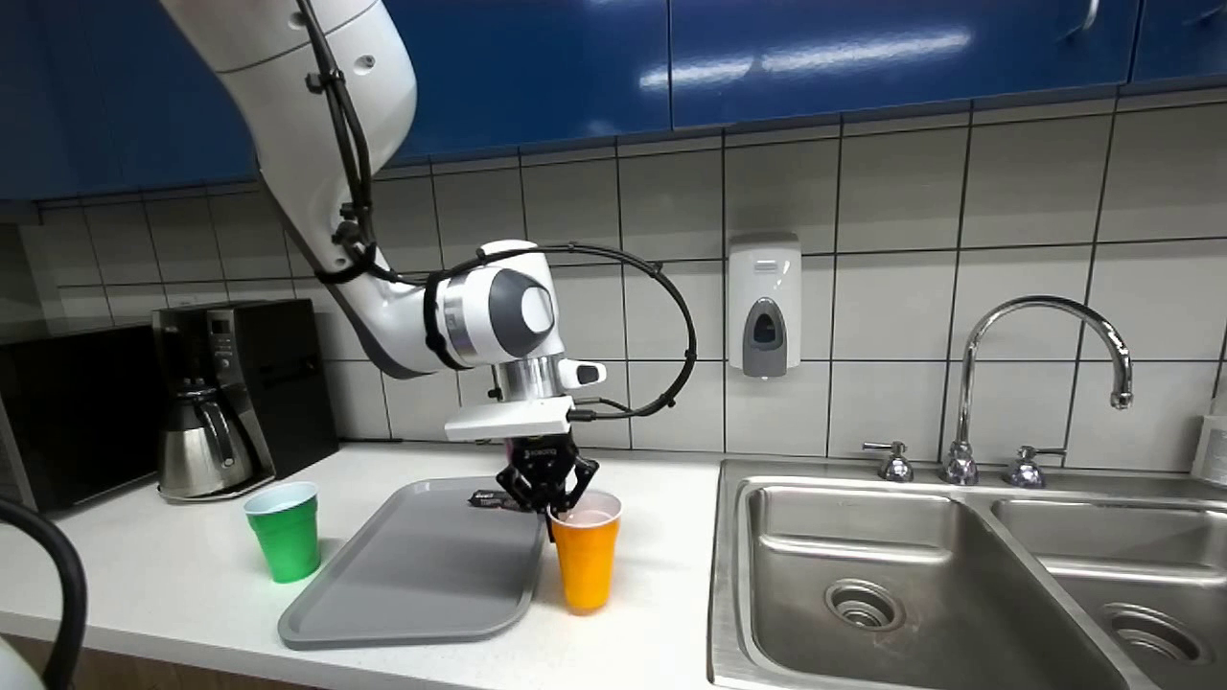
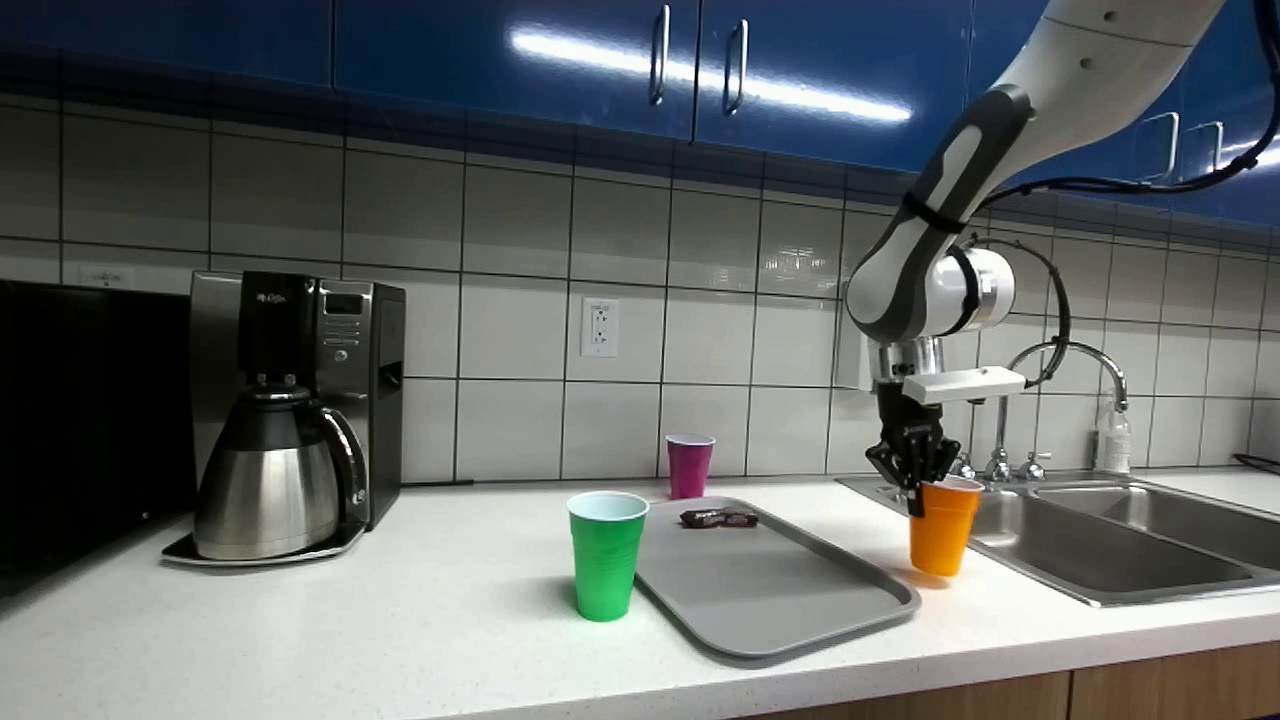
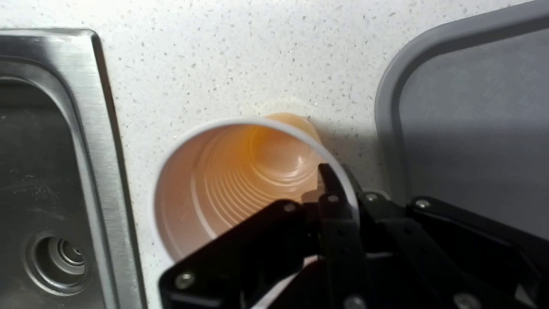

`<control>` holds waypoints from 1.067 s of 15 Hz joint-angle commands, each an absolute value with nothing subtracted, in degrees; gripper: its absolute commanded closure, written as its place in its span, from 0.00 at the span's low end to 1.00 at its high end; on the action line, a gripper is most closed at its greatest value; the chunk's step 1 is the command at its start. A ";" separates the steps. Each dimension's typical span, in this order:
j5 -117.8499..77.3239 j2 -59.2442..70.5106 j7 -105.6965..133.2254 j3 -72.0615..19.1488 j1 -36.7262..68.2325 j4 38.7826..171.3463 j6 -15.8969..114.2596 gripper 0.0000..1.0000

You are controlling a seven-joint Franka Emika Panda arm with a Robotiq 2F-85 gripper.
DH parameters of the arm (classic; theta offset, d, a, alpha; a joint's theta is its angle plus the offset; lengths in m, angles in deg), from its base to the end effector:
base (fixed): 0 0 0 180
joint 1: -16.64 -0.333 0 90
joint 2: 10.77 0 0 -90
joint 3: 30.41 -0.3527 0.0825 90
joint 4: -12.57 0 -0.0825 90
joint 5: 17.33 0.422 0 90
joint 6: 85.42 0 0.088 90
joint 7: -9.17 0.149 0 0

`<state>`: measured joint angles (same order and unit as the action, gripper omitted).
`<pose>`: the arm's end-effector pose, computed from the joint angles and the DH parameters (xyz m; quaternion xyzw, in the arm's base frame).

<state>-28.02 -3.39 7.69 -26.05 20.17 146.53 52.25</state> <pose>0.5279 -0.0803 0.2405 0.9972 0.0153 -0.0373 0.0625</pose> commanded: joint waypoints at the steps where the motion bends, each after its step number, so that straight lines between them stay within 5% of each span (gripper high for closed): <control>1: -28.35 -7.75 6.05 -26.23 20.11 148.36 52.08 0.99; 16: -26.44 -10.00 3.80 -31.86 14.22 152.26 54.37 0.99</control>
